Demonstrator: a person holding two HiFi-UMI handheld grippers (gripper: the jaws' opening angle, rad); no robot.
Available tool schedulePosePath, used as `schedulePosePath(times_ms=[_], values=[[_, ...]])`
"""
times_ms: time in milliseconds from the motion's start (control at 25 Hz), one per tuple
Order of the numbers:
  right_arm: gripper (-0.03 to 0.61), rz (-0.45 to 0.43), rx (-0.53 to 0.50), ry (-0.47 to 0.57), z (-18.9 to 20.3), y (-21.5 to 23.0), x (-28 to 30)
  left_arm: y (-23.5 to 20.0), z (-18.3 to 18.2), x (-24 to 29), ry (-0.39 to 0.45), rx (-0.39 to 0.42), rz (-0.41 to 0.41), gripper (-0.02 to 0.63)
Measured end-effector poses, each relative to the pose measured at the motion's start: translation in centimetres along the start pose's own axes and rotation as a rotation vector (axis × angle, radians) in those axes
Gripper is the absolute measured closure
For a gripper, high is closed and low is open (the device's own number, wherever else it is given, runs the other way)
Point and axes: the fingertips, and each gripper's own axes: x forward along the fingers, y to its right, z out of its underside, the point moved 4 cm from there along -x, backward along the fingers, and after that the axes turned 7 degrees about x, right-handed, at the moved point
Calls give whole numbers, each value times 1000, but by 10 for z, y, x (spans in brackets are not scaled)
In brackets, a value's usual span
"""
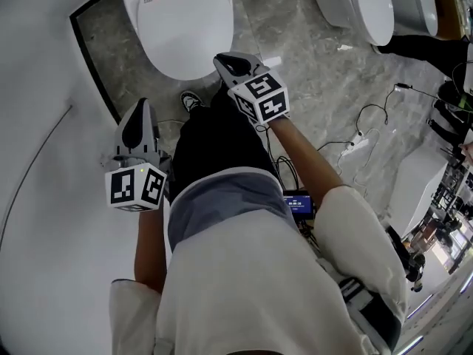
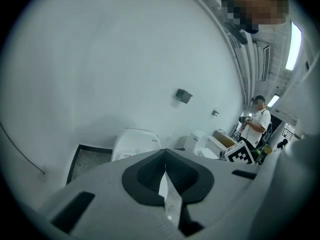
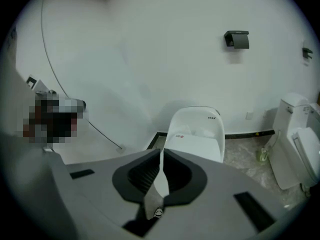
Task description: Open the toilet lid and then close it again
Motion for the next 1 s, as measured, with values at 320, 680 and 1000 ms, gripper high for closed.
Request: schedulePosePath(times_ms=[320, 680, 1000], values=[[560, -37, -61, 102, -65, -36, -67, 16, -34, -21, 68, -7, 14, 606], [560, -19, -121, 159, -106, -74, -136, 28, -67, -48, 142, 8, 39, 606], [566, -22, -160, 209, -106, -109, -204, 50, -84, -84, 212, 56, 45, 606]])
